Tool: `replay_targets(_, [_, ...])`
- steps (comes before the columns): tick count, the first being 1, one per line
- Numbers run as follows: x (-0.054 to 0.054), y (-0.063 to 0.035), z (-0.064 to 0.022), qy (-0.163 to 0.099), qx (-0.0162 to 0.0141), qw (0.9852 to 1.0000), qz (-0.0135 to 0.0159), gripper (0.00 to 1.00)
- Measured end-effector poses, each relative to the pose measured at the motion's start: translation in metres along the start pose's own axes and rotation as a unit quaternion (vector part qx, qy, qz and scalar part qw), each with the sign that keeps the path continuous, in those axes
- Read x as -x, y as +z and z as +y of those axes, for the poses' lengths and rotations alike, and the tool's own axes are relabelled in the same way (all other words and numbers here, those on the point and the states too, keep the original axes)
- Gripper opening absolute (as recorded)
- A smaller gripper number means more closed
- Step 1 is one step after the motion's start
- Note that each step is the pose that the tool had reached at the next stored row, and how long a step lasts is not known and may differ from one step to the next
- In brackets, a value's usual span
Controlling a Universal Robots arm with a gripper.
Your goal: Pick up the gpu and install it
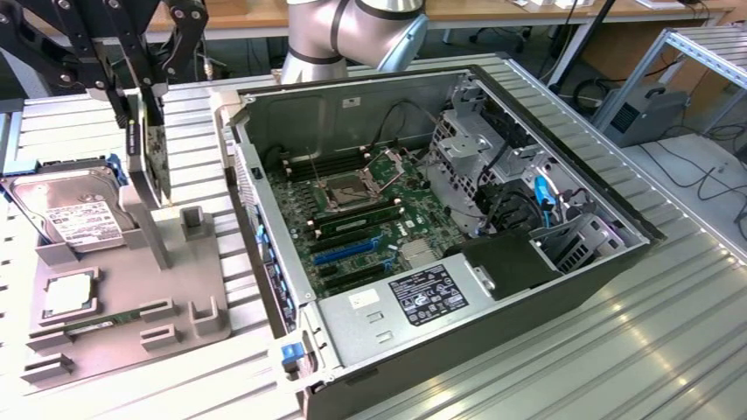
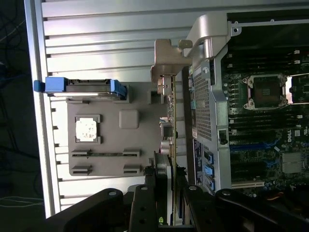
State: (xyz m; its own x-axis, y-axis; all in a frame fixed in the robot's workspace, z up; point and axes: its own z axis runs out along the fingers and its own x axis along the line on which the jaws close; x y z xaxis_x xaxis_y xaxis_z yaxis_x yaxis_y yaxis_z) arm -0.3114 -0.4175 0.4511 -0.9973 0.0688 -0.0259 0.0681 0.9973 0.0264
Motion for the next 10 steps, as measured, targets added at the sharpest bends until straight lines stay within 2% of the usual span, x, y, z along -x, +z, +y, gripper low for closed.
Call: replay_targets(10, [0.0002,-0.0060,0.0002,0.000,0.0001,1.0000,0.0000,0.27])
